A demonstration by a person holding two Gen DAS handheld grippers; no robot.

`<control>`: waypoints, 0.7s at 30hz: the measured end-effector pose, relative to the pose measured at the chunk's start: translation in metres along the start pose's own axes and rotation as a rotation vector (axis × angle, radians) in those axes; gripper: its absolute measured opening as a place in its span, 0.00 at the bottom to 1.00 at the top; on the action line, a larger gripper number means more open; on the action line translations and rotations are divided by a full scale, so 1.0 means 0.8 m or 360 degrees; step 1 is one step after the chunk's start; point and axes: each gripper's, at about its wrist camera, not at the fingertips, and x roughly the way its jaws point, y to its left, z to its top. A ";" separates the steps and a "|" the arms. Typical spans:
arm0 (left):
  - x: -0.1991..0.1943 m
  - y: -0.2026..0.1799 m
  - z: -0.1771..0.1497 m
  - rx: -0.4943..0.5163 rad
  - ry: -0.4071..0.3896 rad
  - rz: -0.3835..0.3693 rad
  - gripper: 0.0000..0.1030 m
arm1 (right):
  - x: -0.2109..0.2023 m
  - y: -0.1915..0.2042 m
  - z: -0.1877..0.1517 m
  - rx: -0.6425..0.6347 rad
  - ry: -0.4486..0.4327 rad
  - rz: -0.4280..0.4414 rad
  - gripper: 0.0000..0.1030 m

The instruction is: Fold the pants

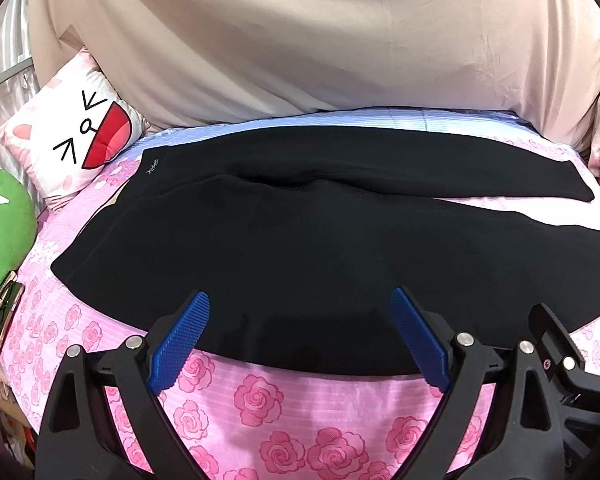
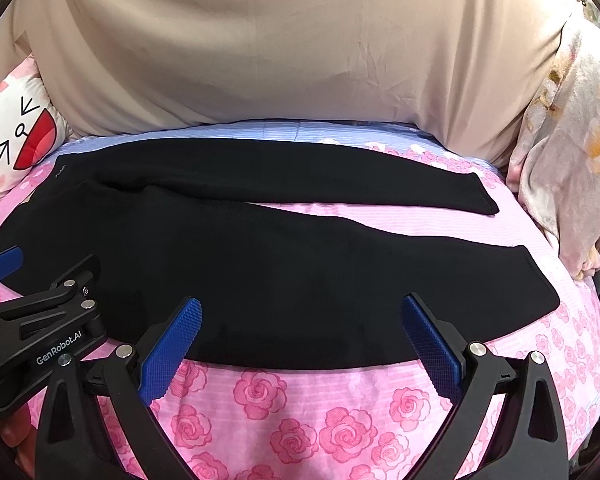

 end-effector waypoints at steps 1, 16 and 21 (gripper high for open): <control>0.000 0.000 0.000 0.0000 0.0001 -0.0002 0.87 | 0.000 0.000 0.000 0.0003 0.0001 0.0001 0.95; -0.001 -0.002 0.001 -0.0001 -0.0001 -0.0008 0.87 | -0.001 -0.001 -0.001 0.0014 -0.0003 -0.0008 0.95; 0.007 -0.006 0.002 0.0004 0.0016 -0.0009 0.87 | 0.005 -0.002 0.001 0.0013 0.0015 -0.0008 0.95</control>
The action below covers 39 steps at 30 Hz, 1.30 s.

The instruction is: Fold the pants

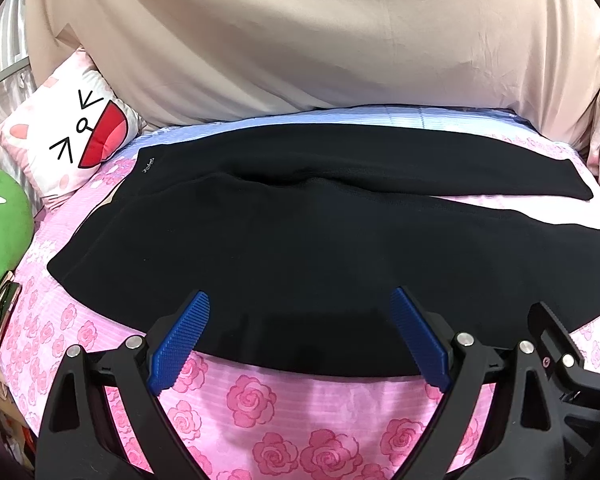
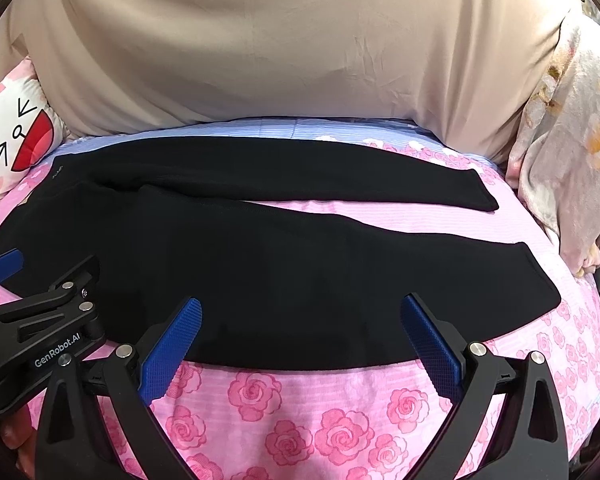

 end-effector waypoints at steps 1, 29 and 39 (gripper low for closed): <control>0.002 -0.001 0.000 0.0001 0.0005 -0.0003 0.87 | 0.002 0.000 0.000 -0.0001 0.0003 0.0002 0.95; 0.188 0.240 0.157 -0.0183 -0.0011 0.0526 0.92 | 0.295 -0.367 0.210 0.0243 0.0252 -0.0185 0.89; 0.292 0.373 0.223 -0.0483 0.0197 0.0504 0.92 | 0.336 -0.365 0.215 0.0246 0.0307 -0.0086 0.17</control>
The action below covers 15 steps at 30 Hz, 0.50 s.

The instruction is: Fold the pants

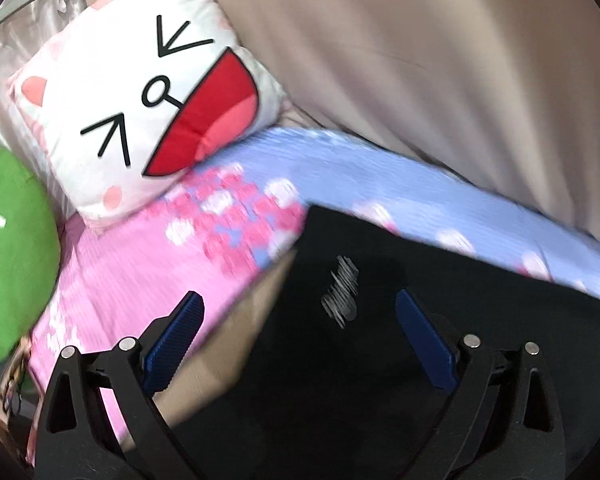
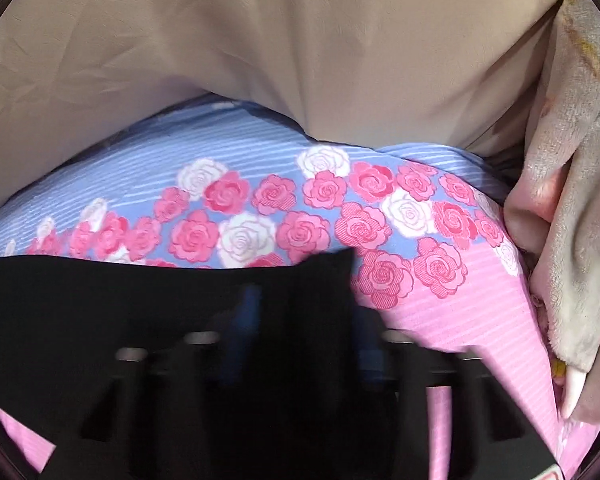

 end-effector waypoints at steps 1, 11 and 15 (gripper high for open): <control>0.011 0.003 0.008 0.0002 0.0014 0.0026 0.92 | -0.003 -0.001 -0.001 0.0024 -0.0005 0.0027 0.12; 0.104 -0.026 0.044 0.0117 0.0223 -0.0073 0.61 | -0.039 0.004 -0.027 0.0052 -0.0078 0.0011 0.11; 0.092 -0.009 0.049 -0.0052 0.0266 -0.0261 0.22 | -0.054 0.017 -0.031 0.0040 -0.0092 0.0021 0.10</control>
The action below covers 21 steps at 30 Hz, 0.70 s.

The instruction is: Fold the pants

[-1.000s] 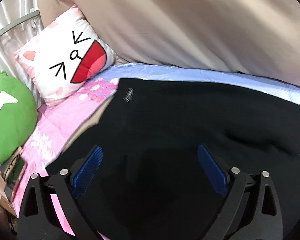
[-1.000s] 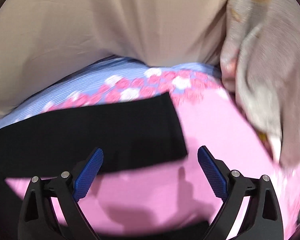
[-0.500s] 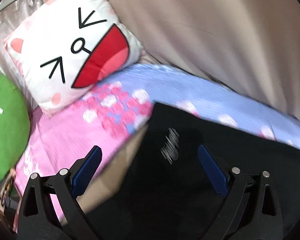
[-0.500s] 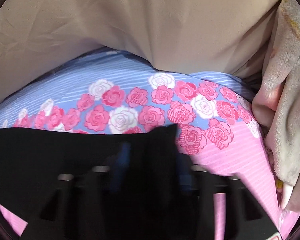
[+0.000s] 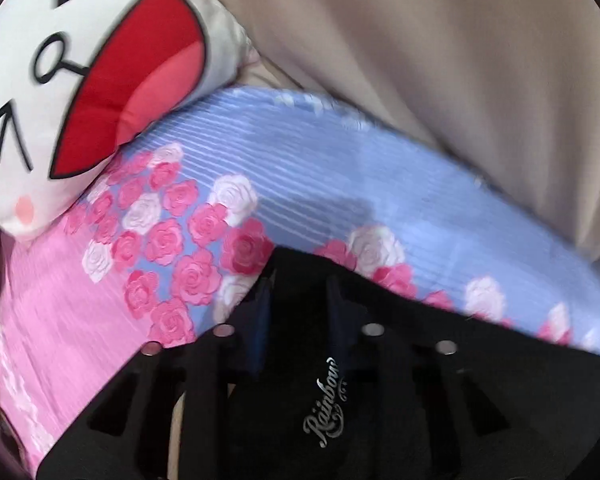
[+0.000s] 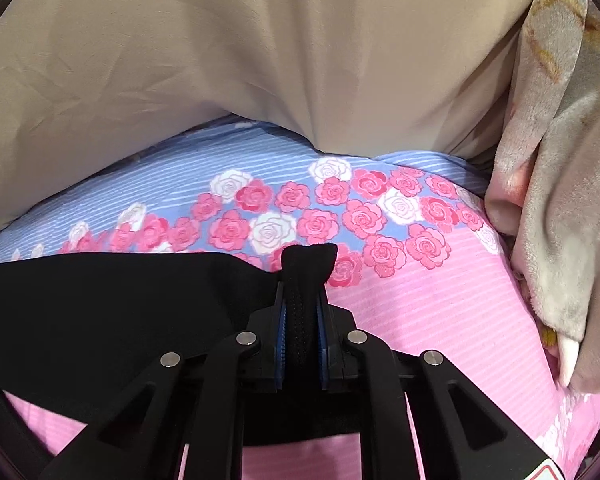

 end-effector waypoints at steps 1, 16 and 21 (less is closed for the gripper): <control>-0.019 0.003 -0.004 0.0005 -0.0063 -0.0009 0.21 | -0.006 0.001 0.000 -0.0006 -0.0015 0.0008 0.10; -0.269 0.135 -0.223 0.0033 -0.0276 -0.0170 0.21 | -0.177 -0.042 -0.106 -0.0074 -0.0242 0.0129 0.09; -0.234 0.155 -0.287 -0.0003 -0.0110 -0.0090 0.26 | -0.180 -0.055 -0.177 -0.0065 -0.0120 0.0049 0.16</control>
